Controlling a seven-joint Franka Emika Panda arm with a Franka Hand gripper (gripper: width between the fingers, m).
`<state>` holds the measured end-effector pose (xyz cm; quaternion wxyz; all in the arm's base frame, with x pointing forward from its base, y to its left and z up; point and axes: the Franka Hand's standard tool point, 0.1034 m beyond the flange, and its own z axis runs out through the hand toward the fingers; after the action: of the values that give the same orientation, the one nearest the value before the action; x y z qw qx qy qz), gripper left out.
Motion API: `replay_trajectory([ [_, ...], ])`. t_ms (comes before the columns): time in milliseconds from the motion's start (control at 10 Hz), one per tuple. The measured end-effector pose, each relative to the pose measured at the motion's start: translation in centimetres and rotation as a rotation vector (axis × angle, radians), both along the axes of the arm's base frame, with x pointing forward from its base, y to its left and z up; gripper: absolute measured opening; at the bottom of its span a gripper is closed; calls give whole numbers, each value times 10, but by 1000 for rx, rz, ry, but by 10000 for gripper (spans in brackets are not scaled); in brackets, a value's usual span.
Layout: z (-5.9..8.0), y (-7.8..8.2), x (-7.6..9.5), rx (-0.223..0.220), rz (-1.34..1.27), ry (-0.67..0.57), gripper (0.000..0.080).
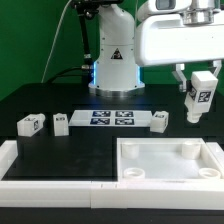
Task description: Assemble one leg
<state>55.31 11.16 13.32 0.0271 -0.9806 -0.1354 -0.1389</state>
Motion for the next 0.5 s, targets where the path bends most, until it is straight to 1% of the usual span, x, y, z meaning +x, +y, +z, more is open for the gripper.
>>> replay_trajectory([
  [100, 0, 1, 1, 6, -14, -2, 290],
  [500, -1, 1, 0, 5, -14, 4, 290],
])
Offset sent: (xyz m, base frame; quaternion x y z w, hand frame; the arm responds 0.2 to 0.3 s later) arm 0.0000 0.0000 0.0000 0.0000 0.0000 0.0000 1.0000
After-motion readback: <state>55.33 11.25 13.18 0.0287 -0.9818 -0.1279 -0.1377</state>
